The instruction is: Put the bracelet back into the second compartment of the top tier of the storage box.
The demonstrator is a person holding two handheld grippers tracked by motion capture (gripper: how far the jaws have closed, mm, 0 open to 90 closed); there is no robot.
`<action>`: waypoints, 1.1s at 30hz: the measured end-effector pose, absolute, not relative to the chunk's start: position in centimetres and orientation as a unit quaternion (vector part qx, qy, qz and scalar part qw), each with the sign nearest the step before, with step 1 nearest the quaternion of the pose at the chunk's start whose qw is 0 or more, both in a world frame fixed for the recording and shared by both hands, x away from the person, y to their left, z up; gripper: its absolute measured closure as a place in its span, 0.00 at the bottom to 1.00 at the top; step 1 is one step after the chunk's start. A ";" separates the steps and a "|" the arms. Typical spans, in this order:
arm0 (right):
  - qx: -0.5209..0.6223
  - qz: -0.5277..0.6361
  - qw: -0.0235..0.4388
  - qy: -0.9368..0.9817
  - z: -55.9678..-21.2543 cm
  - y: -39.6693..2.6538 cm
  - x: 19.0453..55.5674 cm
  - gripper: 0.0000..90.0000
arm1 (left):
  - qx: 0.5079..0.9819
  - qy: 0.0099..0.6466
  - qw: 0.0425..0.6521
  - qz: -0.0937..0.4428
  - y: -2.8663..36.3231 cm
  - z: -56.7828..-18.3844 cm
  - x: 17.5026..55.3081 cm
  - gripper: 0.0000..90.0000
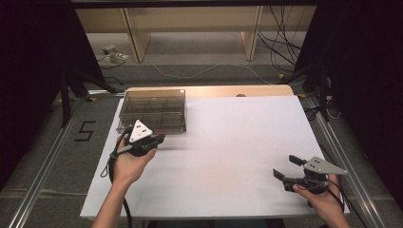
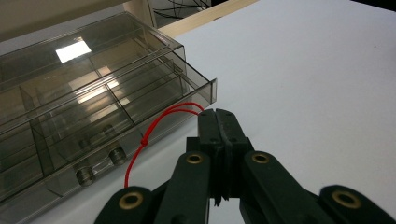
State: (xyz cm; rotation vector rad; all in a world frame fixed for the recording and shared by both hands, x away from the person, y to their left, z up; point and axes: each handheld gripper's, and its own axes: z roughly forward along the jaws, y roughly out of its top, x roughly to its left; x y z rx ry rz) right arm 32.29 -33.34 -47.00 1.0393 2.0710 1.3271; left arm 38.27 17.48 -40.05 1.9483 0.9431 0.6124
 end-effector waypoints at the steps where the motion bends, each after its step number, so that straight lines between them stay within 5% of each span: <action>1: 0.378 0.483 0.234 0.754 -47.0 -33.3 32.3 0.18 | 0.781 0.378 0.431 0.247 17.5 -40.0 38.3 1.00; 33: 0.378 0.484 0.233 0.754 -47.0 -33.3 32.3 0.18 | 0.768 0.396 0.432 0.259 18.8 -39.5 39.1 1.00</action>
